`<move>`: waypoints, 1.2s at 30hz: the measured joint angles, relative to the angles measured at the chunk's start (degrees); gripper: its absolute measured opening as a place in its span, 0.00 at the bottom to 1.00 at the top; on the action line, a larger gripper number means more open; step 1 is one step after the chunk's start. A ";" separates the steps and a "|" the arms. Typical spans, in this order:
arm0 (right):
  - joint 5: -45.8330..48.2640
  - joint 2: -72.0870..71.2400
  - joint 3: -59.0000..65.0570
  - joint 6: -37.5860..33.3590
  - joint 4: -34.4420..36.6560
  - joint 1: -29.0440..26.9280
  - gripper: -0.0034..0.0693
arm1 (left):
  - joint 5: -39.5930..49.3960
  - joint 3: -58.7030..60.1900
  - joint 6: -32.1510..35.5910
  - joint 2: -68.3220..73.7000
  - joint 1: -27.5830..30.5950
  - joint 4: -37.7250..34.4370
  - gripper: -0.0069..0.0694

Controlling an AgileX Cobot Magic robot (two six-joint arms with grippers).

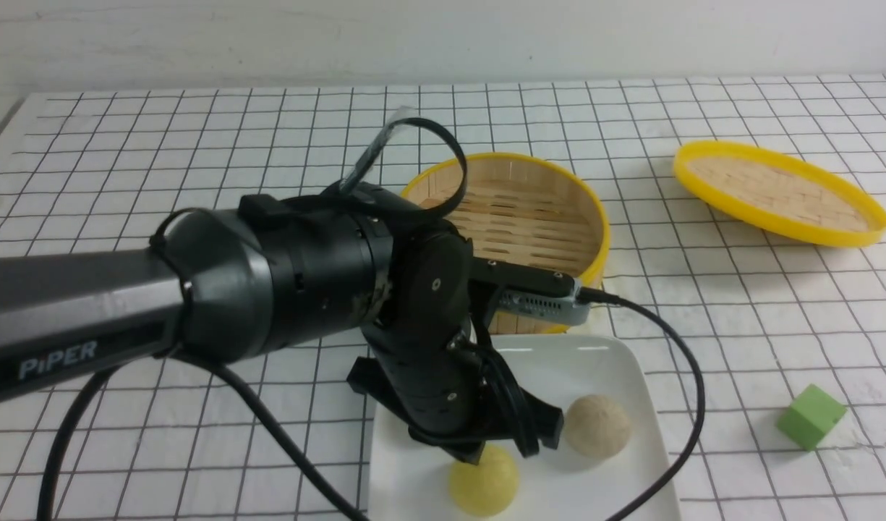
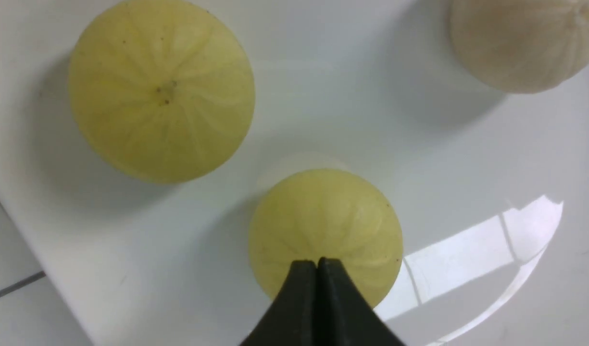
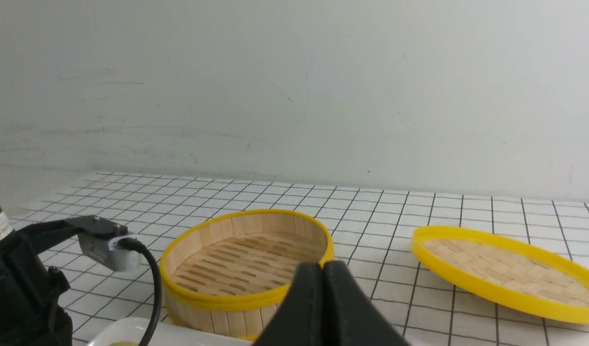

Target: Put the steamed buns into the plate on the white-black tablecloth.

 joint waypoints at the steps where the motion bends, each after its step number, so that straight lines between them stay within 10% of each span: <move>1: 0.92 0.00 0.00 0.00 0.00 0.00 0.03 | 0.00 0.00 0.00 0.00 0.00 0.06 0.09; 36: 6.71 0.00 2.88 0.53 0.00 -0.84 0.05 | -2.77 0.00 0.00 0.00 0.00 0.58 0.13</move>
